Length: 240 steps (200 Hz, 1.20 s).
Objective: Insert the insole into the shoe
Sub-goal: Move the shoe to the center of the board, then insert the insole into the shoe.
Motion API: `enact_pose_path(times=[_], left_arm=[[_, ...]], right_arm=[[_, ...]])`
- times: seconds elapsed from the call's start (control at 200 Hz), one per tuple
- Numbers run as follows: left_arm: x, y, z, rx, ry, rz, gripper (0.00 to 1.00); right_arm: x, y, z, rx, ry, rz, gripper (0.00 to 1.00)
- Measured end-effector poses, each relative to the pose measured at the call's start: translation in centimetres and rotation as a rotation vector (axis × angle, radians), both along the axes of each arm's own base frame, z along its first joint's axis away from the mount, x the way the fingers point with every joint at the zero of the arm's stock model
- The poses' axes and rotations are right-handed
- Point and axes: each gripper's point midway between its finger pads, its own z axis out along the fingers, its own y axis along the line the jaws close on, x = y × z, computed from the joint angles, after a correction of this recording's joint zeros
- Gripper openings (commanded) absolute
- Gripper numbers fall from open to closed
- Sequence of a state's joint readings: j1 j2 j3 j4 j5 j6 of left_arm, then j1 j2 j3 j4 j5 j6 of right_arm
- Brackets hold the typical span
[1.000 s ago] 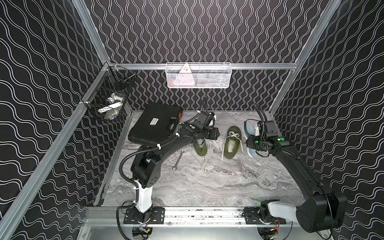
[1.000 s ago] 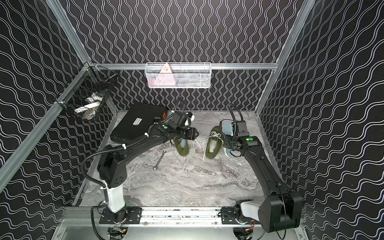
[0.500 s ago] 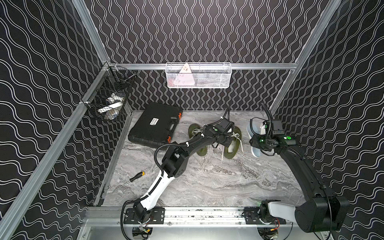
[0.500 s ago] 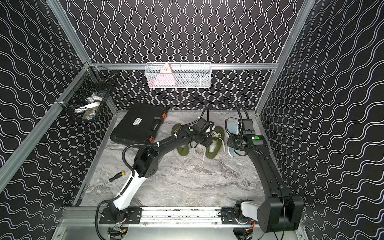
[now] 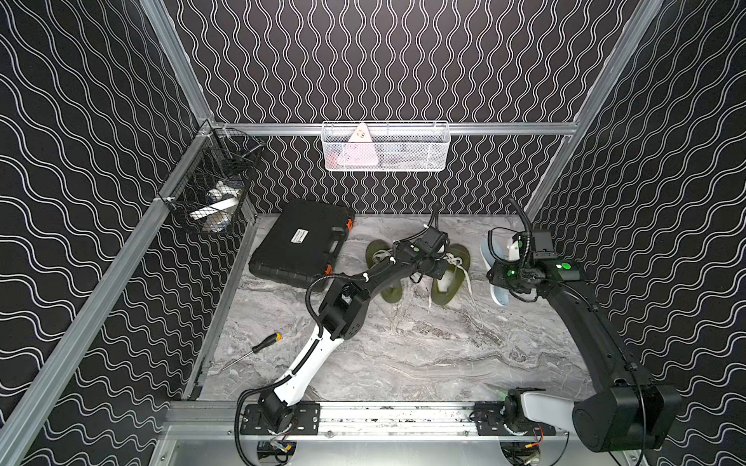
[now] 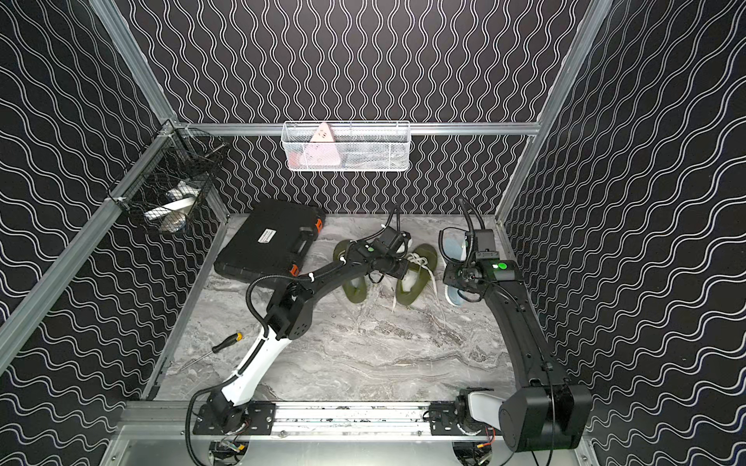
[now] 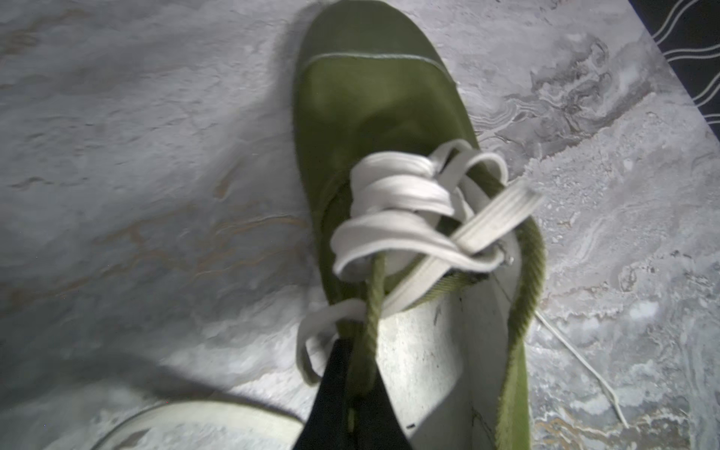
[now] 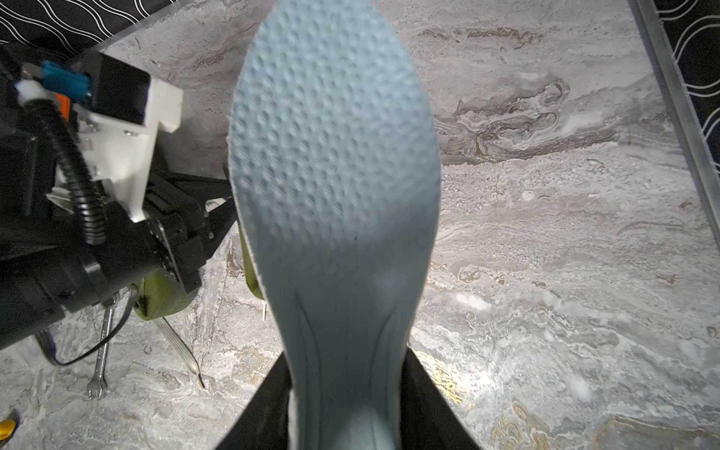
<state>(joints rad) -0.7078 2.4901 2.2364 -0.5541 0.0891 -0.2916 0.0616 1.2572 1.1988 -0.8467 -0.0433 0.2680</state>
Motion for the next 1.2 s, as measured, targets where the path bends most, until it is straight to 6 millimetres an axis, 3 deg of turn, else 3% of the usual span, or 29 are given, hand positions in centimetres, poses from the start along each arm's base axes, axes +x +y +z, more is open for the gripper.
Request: enact_pose_path(times=[0.42,0.63,0.756,0.876,0.991,1.201], left_arm=[[-5.6,5.8,0.4,-0.12,0.103,0.288,0.0],[-9.5,5.5,0.7,-0.249,0.134,0.391,0.0],[-10.1,6.1,0.5,-0.28,0.143,0.437,0.26],[-9.8,6.3,2.7,-0.316,0.107,0.446,0.4],[-9.5,5.9,5.1,-0.317,0.051,0.393,0.43],[-10.3,6.2,7.1,-0.19,-0.051,0.203,0.42]], right_arm=[[-0.3,0.9,-1.4,0.041,0.046,0.028,0.41],[-0.4,1.2,-2.5,0.056,0.072,0.043,0.41],[-0.2,1.4,-2.5,0.057,0.069,0.056,0.42],[-0.2,1.5,-2.5,0.058,0.068,0.063,0.42],[-0.2,1.5,-2.4,0.055,0.066,0.066,0.42],[-0.3,1.4,-2.3,0.055,0.061,0.067,0.42]])
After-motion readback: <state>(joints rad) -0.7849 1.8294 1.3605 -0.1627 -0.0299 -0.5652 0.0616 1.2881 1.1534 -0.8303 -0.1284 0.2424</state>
